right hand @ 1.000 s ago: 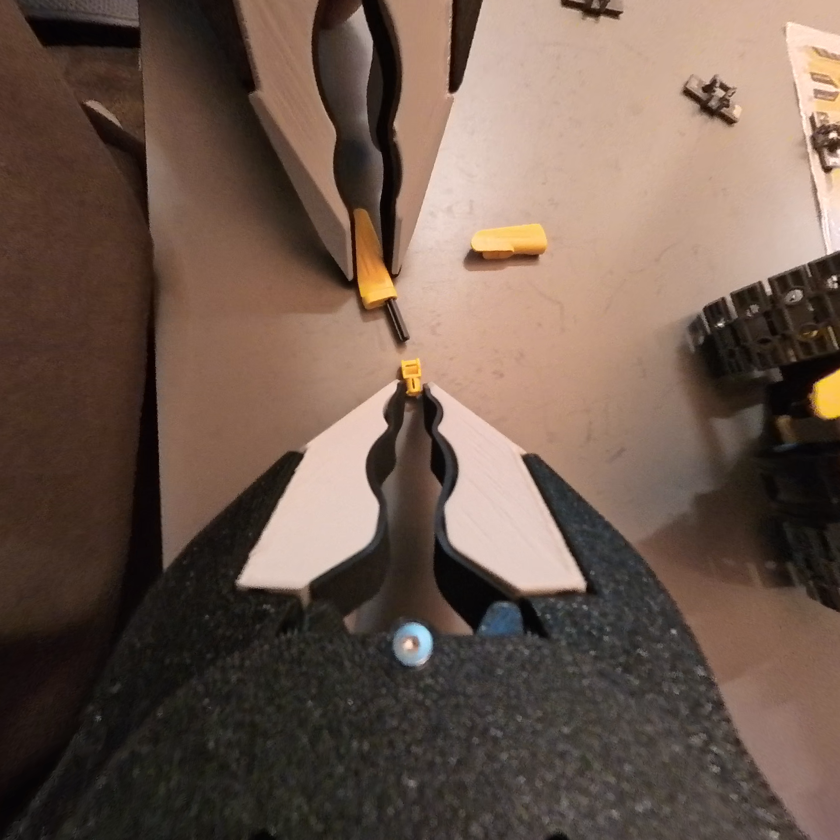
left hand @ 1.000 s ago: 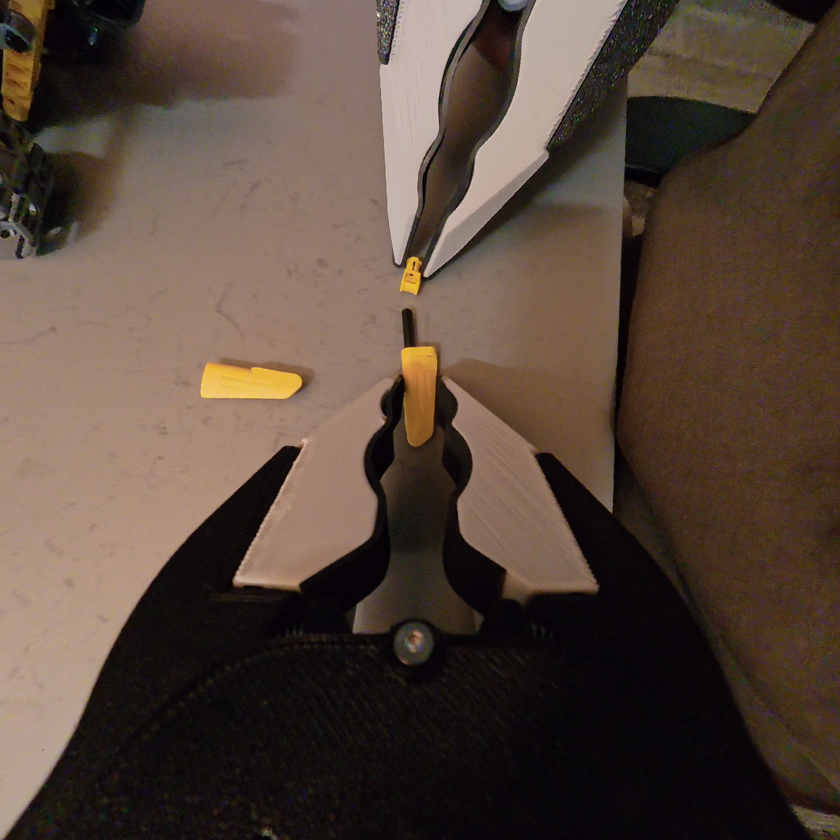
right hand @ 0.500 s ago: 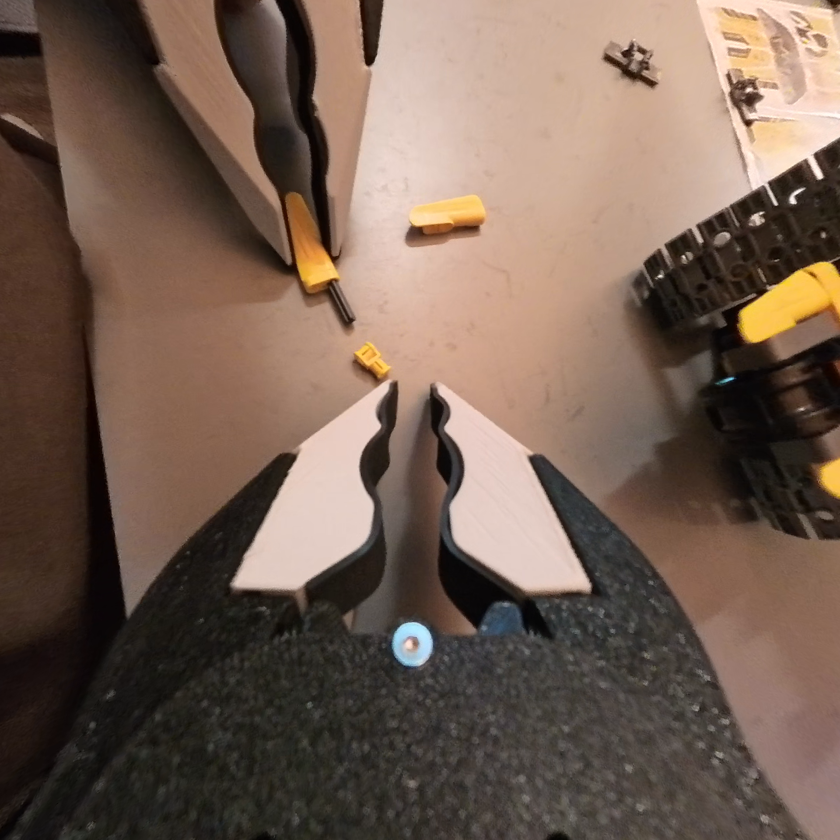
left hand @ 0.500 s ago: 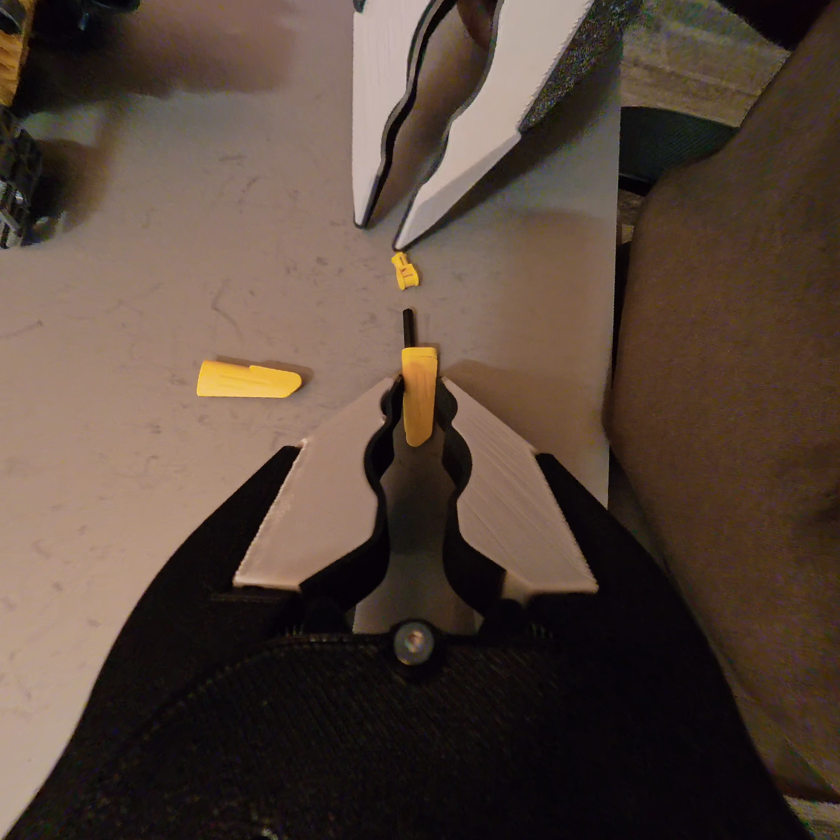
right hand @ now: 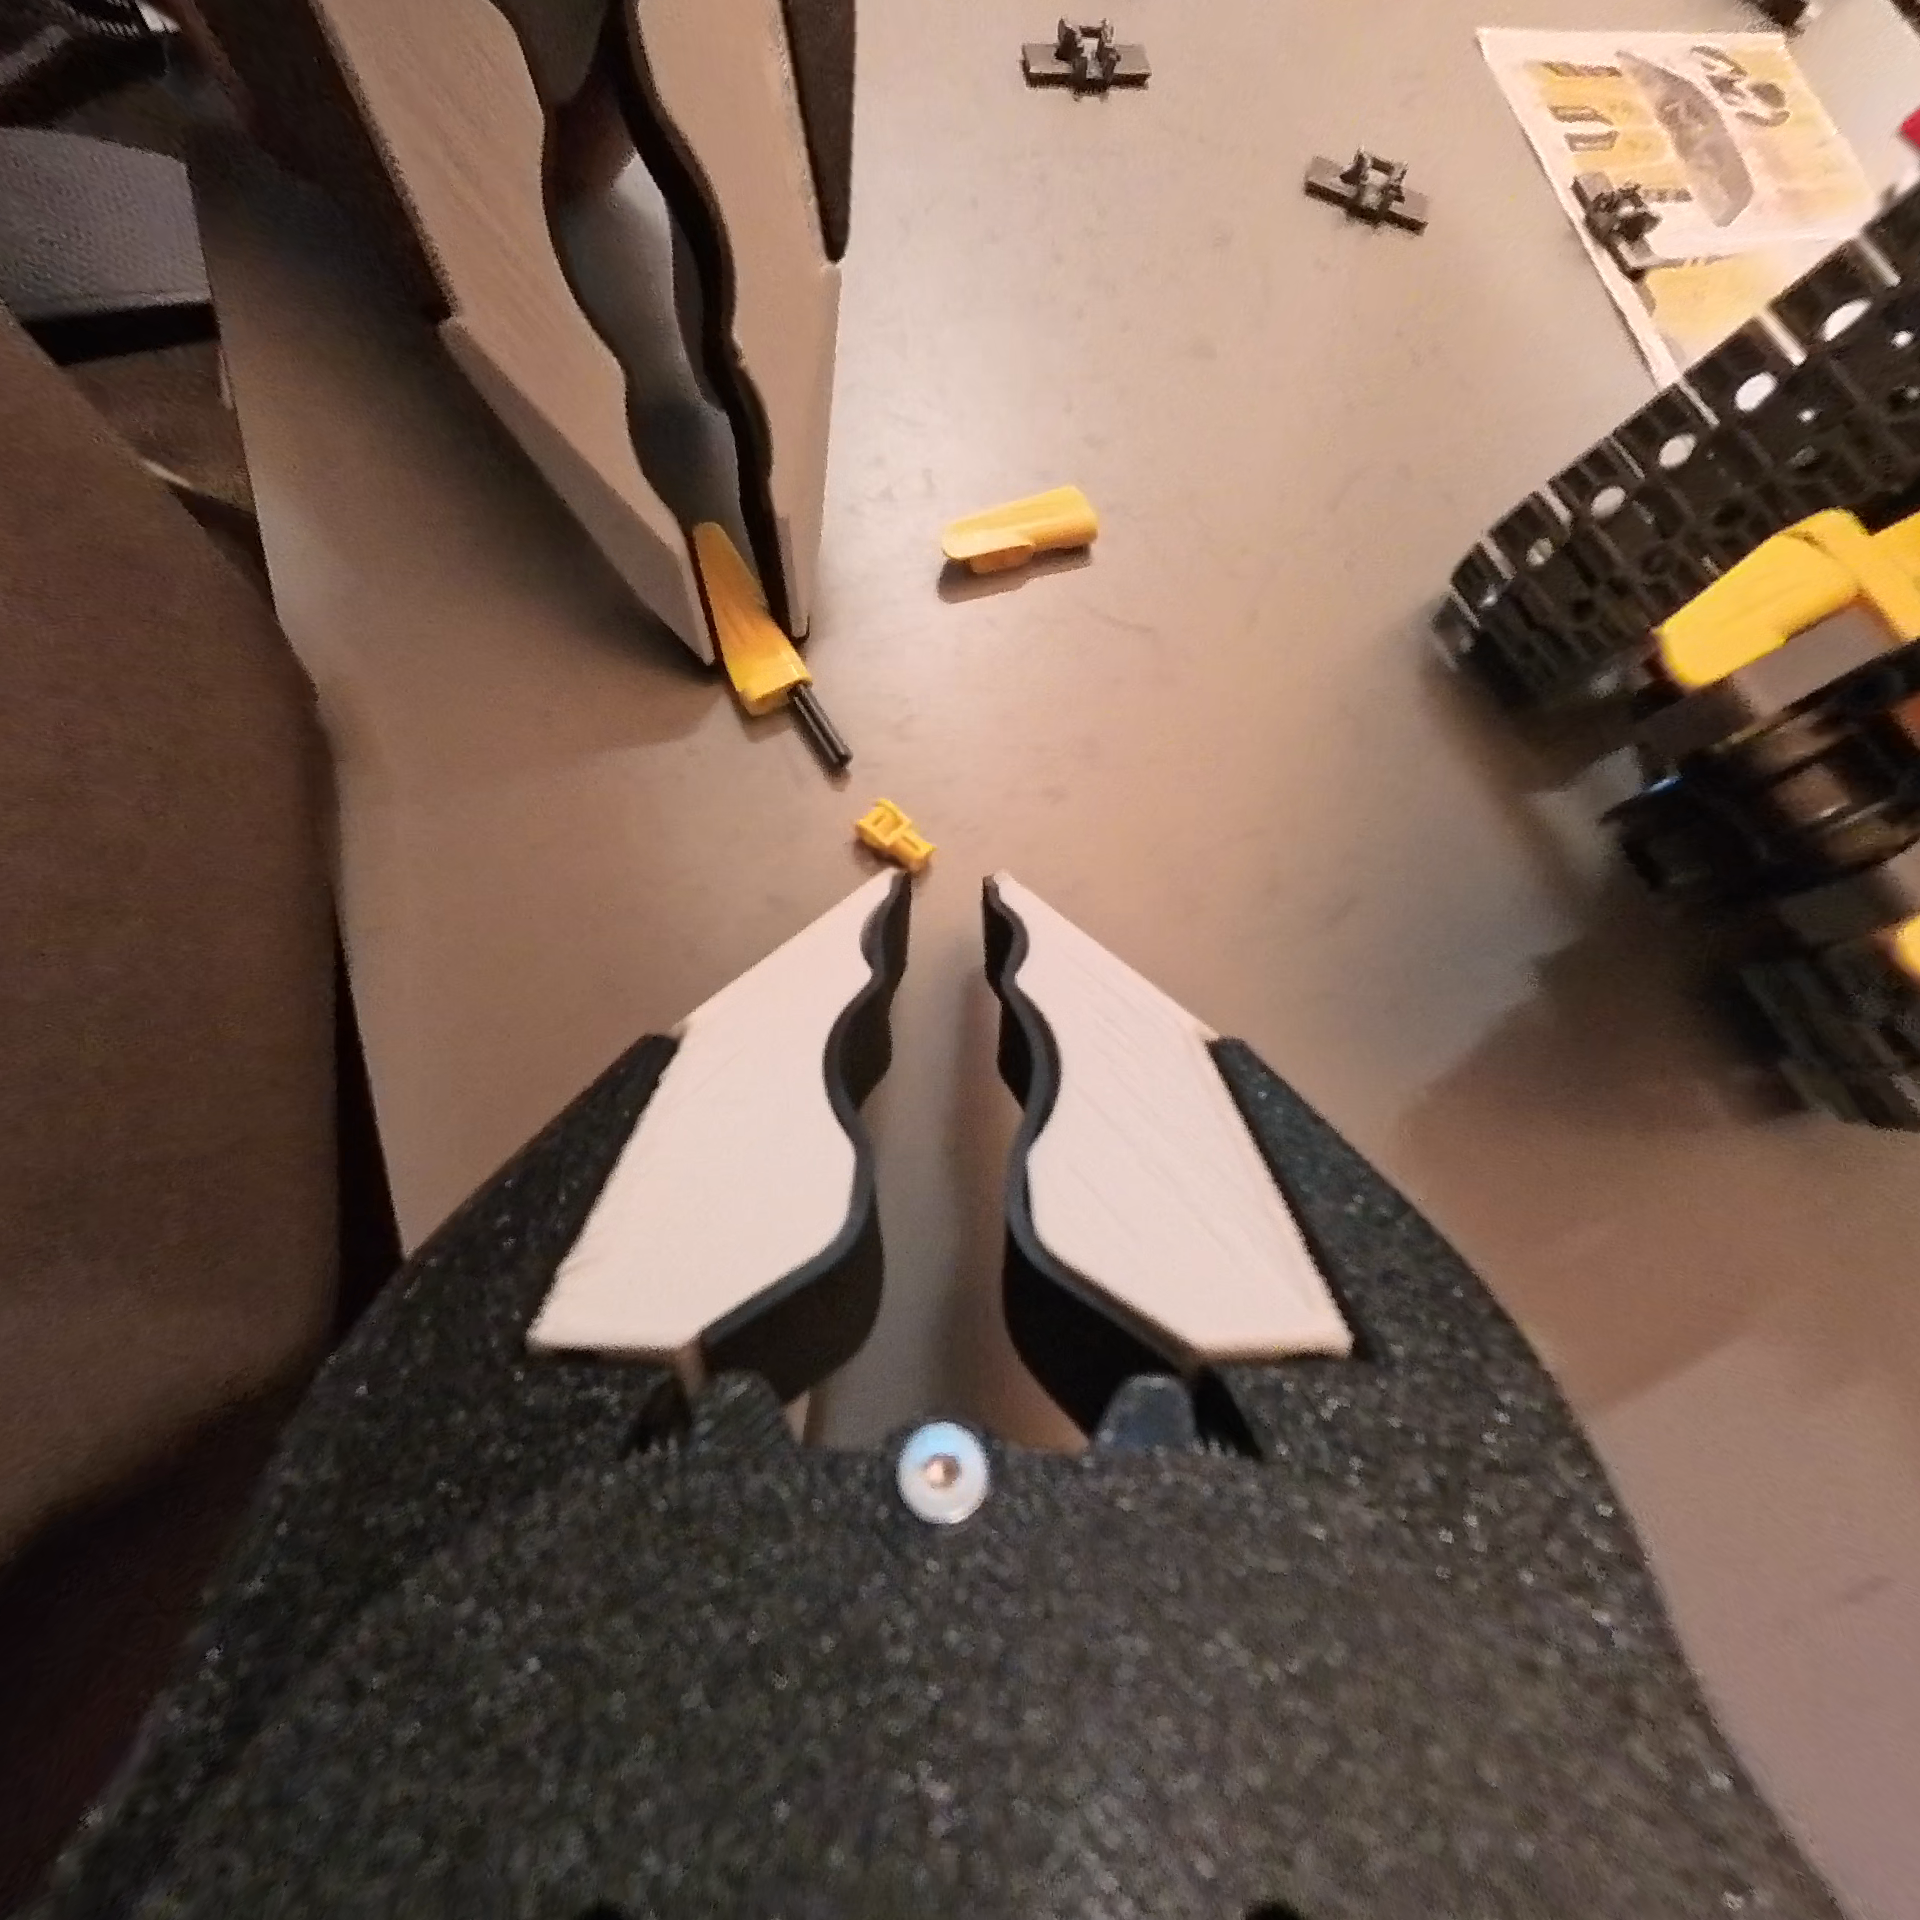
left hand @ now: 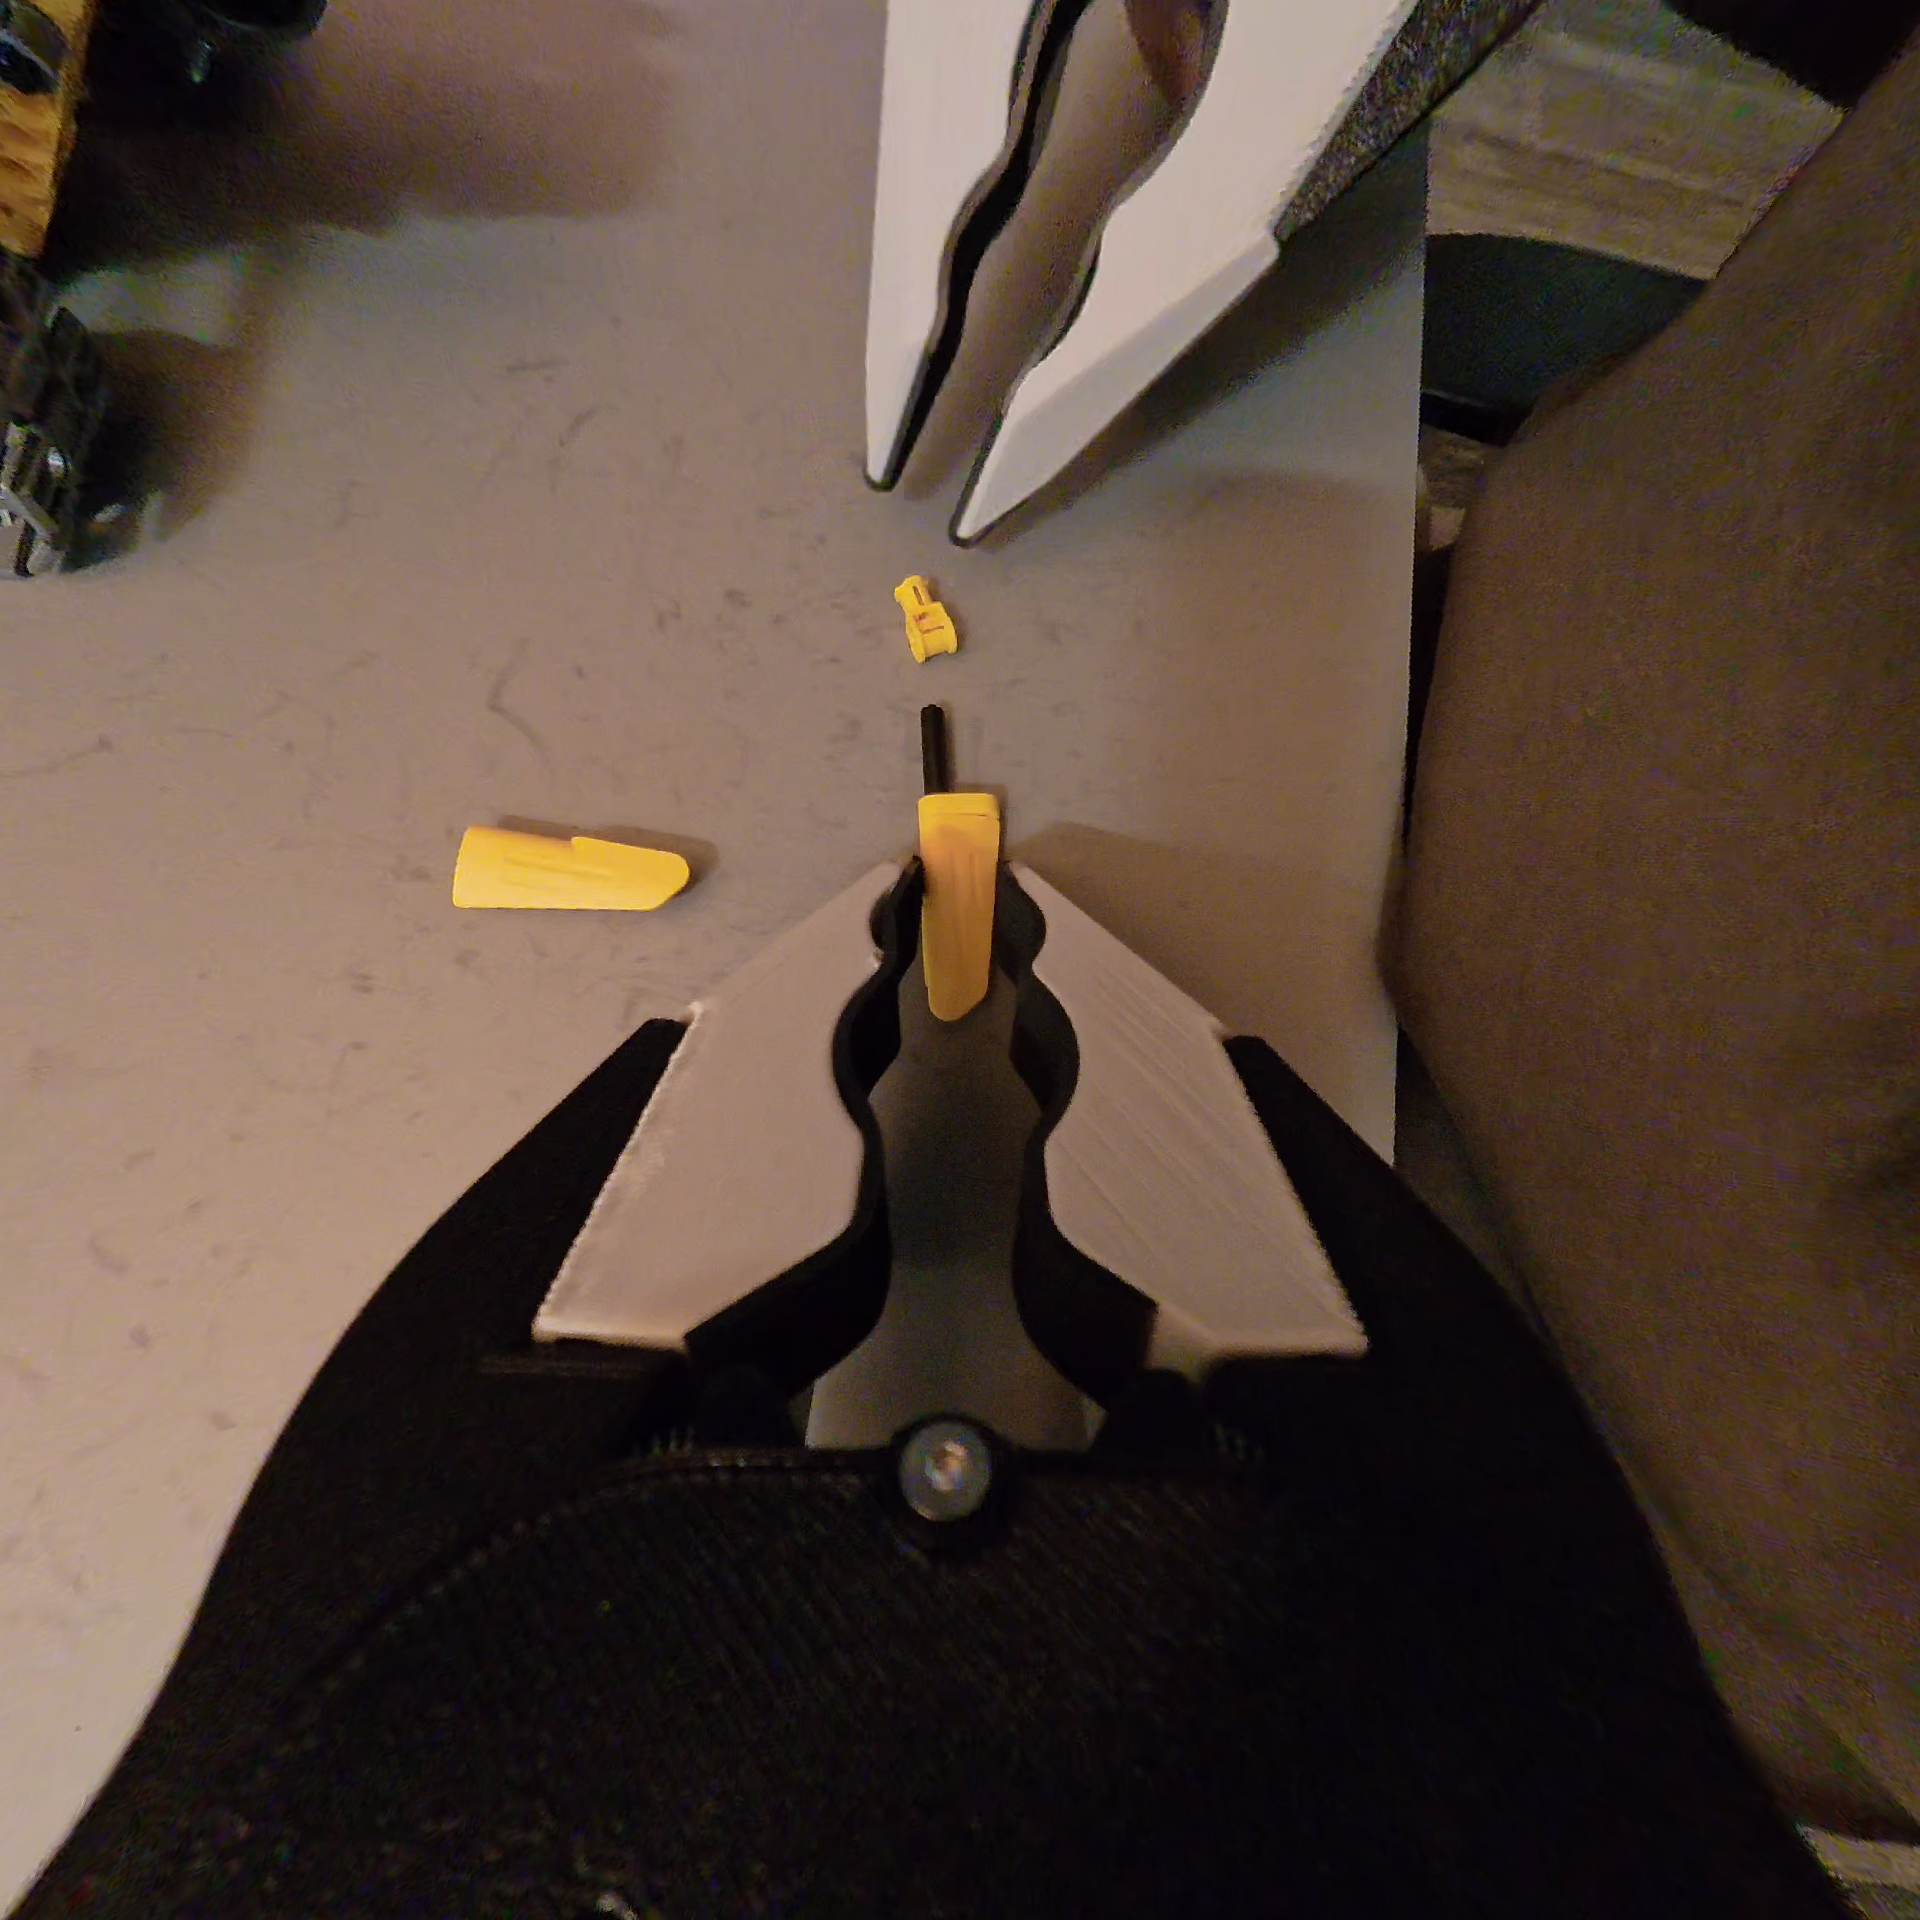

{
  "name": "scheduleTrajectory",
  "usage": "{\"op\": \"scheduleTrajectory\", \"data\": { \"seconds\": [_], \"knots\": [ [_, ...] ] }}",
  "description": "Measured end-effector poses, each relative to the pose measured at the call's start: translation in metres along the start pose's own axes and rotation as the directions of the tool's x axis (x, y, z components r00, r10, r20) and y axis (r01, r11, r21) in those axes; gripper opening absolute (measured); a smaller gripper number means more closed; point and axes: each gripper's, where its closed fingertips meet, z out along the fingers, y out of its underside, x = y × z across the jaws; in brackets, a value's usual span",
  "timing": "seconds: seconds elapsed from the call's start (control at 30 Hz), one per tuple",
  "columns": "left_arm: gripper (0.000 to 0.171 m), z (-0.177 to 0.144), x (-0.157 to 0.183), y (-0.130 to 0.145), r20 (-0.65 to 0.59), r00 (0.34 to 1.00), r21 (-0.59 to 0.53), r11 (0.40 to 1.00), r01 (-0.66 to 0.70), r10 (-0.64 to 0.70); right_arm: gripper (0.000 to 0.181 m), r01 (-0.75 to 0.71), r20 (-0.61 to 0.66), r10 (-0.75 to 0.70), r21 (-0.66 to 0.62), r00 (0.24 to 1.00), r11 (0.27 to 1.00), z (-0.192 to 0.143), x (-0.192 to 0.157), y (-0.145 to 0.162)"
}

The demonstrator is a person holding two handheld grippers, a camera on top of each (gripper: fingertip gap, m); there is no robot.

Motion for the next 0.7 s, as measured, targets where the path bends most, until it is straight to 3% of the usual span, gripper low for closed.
{"op": "scheduleTrajectory", "data": {
  "seconds": [0.23, 0.5, 0.7],
  "knots": [
    [0.012, 0.000, 0.000, 0.000, 0.014, 1.000, 0.000, 1.000, -0.013, 0.013, 0.012, -0.107, 0.026, 0.106, 0.026, 0.994, 0.994, -0.003, -0.009, 0.003],
    [0.013, 0.000, 0.000, 0.000, 0.030, 0.999, -0.001, 1.000, -0.029, 0.029, 0.013, -0.151, 0.078, 0.147, 0.050, 0.986, 0.987, -0.003, -0.027, -0.005],
    [0.013, 0.000, 0.000, 0.000, 0.028, 0.999, 0.000, 1.000, -0.027, 0.027, 0.013, -0.133, 0.043, 0.131, 0.028, 0.990, 0.991, 0.000, -0.027, -0.003]
  ]
}}
